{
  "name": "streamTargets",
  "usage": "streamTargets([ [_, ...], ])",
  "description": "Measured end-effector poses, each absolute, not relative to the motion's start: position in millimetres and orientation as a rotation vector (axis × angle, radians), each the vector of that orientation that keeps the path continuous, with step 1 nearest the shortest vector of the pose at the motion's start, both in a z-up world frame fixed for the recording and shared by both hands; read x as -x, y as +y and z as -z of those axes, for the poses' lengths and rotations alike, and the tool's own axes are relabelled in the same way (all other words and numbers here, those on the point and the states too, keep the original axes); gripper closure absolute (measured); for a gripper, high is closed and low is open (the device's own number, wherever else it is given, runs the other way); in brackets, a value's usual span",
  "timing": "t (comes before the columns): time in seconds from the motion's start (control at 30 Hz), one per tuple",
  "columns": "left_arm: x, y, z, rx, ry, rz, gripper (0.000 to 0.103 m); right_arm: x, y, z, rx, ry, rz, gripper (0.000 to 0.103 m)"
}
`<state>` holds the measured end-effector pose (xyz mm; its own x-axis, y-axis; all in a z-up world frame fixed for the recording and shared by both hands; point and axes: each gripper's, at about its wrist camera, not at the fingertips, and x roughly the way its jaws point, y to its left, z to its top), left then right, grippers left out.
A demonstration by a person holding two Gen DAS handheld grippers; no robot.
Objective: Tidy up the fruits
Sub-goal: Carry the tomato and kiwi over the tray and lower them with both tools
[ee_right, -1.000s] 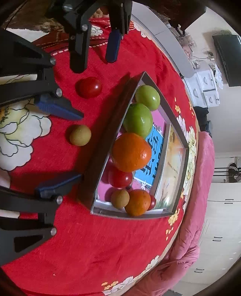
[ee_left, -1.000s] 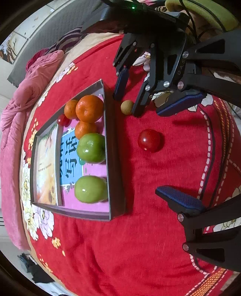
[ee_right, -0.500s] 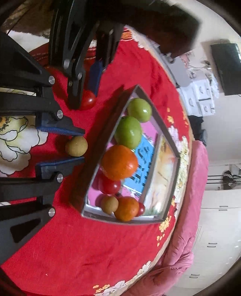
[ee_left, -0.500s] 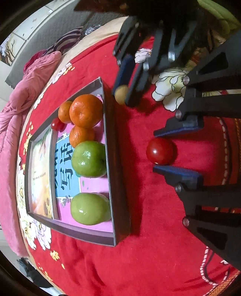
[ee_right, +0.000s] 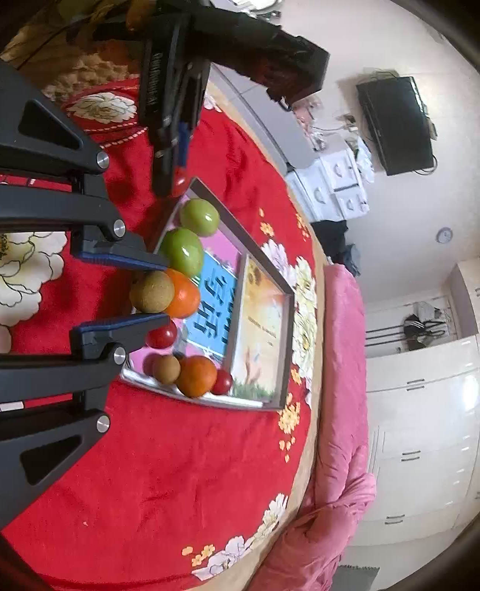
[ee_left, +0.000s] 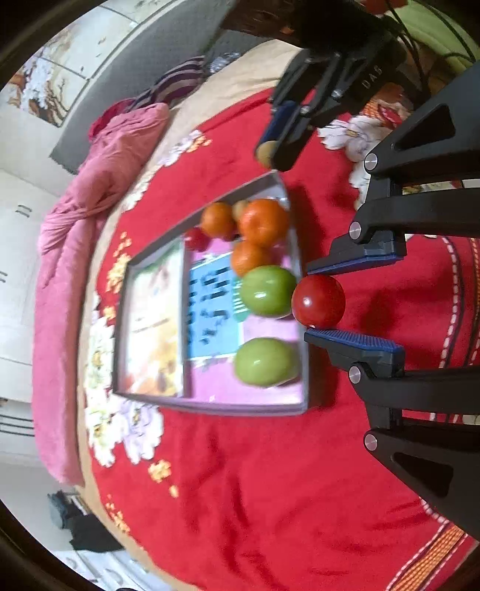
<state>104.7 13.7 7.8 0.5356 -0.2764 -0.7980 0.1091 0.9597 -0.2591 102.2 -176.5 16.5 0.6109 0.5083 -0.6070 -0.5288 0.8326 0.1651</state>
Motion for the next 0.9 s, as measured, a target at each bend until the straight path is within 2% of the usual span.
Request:
streamTargets([
  [0.3, -113, 19, -16, 0.182, 0.954, 0.205, 0.073, -106, -189, -21, 0.004, 0.67, -0.553, 0.08],
  [0.9, -129, 11, 3, 0.157, 0.976, 0.184, 0.073, -124, -199, -18, -0.02, 0.668, -0.487, 0.08],
])
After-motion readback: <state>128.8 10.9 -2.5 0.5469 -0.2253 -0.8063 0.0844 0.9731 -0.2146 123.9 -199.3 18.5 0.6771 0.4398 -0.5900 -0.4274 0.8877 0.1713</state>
